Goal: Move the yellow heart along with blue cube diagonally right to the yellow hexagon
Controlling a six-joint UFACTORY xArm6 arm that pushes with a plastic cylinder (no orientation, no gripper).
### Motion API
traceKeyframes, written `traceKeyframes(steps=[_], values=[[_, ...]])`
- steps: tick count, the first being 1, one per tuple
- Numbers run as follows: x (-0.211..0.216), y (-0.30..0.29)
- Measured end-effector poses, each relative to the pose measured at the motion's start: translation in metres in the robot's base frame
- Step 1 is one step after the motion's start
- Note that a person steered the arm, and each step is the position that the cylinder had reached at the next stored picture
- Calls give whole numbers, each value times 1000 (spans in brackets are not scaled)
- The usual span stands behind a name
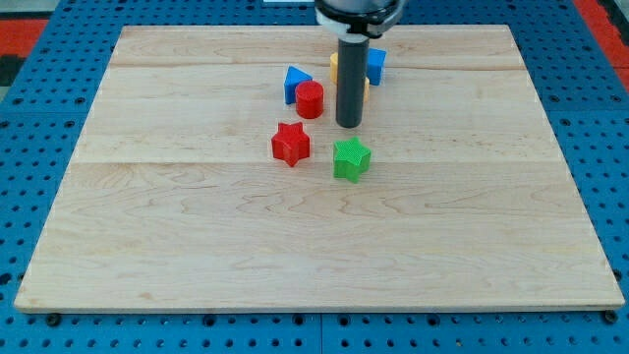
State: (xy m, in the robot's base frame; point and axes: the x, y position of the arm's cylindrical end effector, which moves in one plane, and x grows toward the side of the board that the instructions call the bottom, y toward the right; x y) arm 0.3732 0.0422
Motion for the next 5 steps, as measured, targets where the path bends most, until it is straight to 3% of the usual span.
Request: traceKeyframes(steps=[2,3,5], values=[[-62,-78],[-76,-83],[-101,-2]])
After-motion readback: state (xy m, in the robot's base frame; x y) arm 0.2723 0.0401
